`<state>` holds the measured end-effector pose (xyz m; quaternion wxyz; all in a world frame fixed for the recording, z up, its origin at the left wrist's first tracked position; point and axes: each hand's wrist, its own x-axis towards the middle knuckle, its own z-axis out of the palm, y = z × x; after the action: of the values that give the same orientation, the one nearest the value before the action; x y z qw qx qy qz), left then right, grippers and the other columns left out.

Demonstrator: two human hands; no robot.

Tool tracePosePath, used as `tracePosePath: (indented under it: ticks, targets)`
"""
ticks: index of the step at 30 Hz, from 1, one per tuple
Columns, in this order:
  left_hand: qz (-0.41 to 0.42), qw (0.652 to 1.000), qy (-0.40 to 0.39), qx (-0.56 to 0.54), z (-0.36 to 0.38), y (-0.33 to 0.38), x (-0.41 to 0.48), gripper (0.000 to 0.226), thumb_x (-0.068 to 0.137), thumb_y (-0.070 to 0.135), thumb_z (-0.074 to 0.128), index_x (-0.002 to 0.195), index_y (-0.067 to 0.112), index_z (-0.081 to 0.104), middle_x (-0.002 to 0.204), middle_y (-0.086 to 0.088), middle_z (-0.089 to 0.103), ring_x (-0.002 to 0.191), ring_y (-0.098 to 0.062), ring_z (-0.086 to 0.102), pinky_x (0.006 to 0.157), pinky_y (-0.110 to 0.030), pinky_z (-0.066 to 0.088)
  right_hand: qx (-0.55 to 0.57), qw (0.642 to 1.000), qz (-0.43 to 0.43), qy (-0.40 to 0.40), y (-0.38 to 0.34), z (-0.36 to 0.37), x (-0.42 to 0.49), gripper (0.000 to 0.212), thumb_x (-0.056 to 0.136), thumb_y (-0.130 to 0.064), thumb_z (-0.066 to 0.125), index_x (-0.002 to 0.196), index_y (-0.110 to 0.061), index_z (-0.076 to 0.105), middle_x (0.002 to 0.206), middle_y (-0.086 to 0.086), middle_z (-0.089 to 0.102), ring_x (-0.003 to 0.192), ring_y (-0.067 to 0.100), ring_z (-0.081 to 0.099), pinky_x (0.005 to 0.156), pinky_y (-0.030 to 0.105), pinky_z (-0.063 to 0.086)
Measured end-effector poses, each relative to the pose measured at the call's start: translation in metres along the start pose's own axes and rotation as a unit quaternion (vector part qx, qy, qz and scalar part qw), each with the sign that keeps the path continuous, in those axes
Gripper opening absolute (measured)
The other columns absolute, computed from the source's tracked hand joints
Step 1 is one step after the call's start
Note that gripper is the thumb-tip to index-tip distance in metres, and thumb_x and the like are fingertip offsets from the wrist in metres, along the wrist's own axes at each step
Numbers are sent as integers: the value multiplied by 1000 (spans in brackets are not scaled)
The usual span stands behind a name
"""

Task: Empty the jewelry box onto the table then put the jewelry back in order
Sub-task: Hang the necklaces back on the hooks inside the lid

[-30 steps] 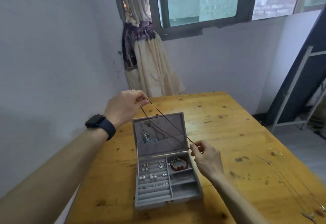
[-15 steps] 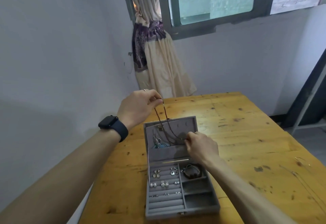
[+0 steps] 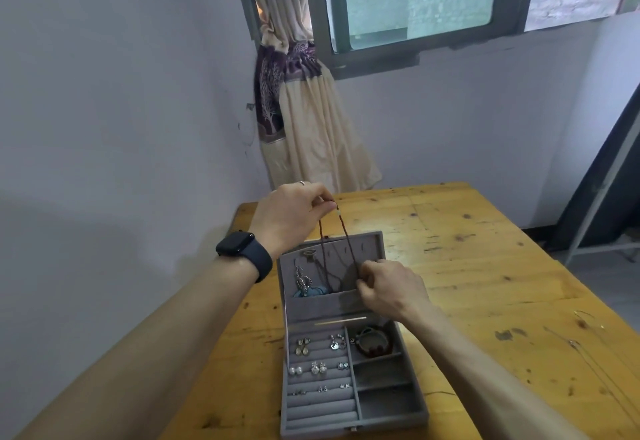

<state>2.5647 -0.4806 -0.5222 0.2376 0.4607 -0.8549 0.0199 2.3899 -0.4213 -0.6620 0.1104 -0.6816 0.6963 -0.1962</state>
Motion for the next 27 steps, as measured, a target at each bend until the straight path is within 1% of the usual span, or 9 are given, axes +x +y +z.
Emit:
tracePosePath:
  ticks: [3, 8, 10, 13, 16, 20, 23, 25, 27]
  targets:
    - [-2, 999, -32, 7, 10, 4, -3, 17, 97, 46, 58, 102, 37, 70, 91, 18, 65, 82, -7, 60, 69, -33, 55, 3, 1000, -6, -13, -2, 2, -2, 31, 88, -48, 50, 100, -31, 73, 105, -4, 61, 95, 21, 62, 79, 37, 54]
    - [-21, 998, -63, 21, 24, 6, -5, 16, 95, 50, 58, 99, 40, 71, 89, 18, 67, 85, -9, 63, 71, -33, 56, 29, 999, -4, 31, -1, 4, -2, 29, 89, -49, 51, 106, -28, 59, 102, -4, 64, 91, 21, 61, 77, 39, 55]
    - [-32, 996, -74, 24, 29, 6, -6, 16, 94, 50, 60, 98, 41, 72, 92, 17, 70, 87, -10, 64, 73, -33, 56, 91, 994, -1, 66, -1, 4, -1, 30, 89, -48, 54, 112, -28, 59, 102, -5, 67, 91, 18, 63, 79, 39, 56]
    - [-43, 994, -93, 36, 37, 7, -9, 17, 90, 53, 63, 99, 42, 74, 101, 17, 71, 94, -11, 64, 78, -34, 56, 210, 969, 2, 131, -7, 1, 3, 30, 91, -41, 64, 116, -26, 66, 95, -10, 69, 86, 10, 65, 80, 29, 55]
    - [-51, 992, -105, 42, 47, 6, -12, 18, 90, 52, 64, 99, 42, 75, 106, 15, 70, 98, -14, 65, 78, -33, 56, 257, 956, -4, 144, -15, 0, 9, 23, 92, -37, 67, 111, -26, 73, 88, -12, 71, 82, 7, 66, 77, 25, 53]
    - [-54, 992, -91, 75, 56, 4, -15, 19, 93, 47, 62, 103, 38, 75, 108, 11, 71, 98, -16, 64, 72, -28, 50, 250, 961, 8, 120, -15, 8, 17, 23, 94, -42, 63, 104, -24, 74, 96, -6, 74, 89, 12, 67, 79, 33, 55]
    - [9, 984, -63, 164, 61, -1, -18, 22, 96, 45, 58, 106, 35, 74, 111, 8, 65, 106, -17, 55, 78, -31, 43, 220, 968, 16, 122, -18, 11, 20, 24, 94, -46, 59, 101, -27, 72, 98, -5, 72, 91, 15, 65, 78, 34, 52]
    - [9, 985, -55, 161, 65, -6, -18, 19, 93, 46, 62, 102, 35, 74, 114, 8, 59, 110, -18, 50, 86, -32, 42, 205, 971, 22, 124, -22, 12, 21, 25, 94, -47, 56, 100, -28, 71, 98, -4, 70, 90, 17, 64, 78, 37, 54]
    - [-30, 992, -64, 103, 68, -12, -17, 12, 91, 44, 66, 97, 35, 71, 117, 8, 58, 109, -18, 53, 87, -33, 46, 179, 975, 32, 124, -25, 12, 22, 27, 94, -48, 53, 100, -27, 69, 99, -2, 69, 91, 21, 64, 77, 39, 53]
